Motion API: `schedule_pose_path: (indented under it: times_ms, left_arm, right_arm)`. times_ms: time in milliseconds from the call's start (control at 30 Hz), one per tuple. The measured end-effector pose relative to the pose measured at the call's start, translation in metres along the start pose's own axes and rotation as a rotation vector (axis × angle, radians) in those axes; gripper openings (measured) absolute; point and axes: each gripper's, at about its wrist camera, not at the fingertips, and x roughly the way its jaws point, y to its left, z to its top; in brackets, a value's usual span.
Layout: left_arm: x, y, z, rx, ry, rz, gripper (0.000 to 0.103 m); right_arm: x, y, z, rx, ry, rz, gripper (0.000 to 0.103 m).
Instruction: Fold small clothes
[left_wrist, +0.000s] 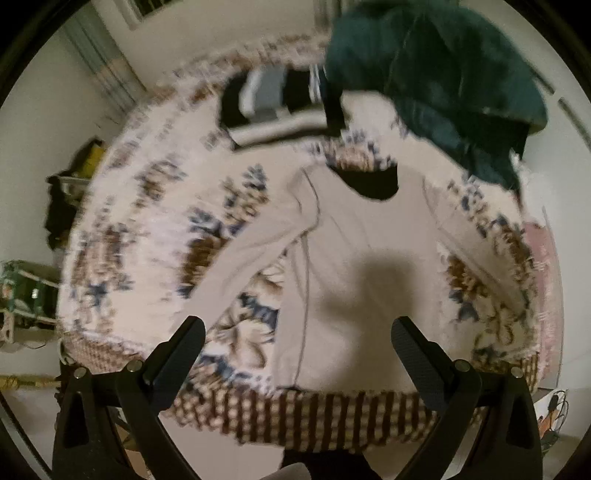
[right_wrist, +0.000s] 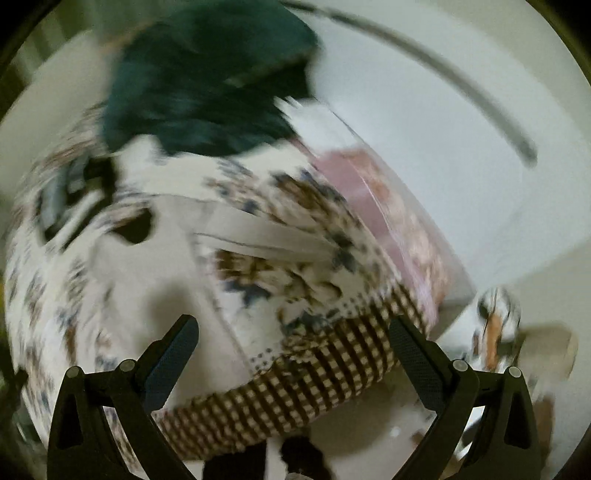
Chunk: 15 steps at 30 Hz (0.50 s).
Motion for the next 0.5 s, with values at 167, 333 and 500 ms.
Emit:
schedule_pose_path:
  times_ms: [167, 333, 500]
  left_arm:
    - [0.111, -0.009, 0.014, 0.018, 0.094, 0.007, 0.103]
    - [0.208, -0.014, 0.018, 0.004, 0.214, 0.006, 0.103]
    - [0.257, -0.016, 0.027, 0.002, 0.218, 0.019, 0.103]
  right_arm:
    - [0.144, -0.043, 0.011, 0.250, 0.106, -0.061, 0.103]
    - [0.259, -0.080, 0.006, 0.577, 0.219, 0.049, 0.097]
    - [0.332, -0.090, 0.008, 0.838, 0.216, 0.181, 0.091]
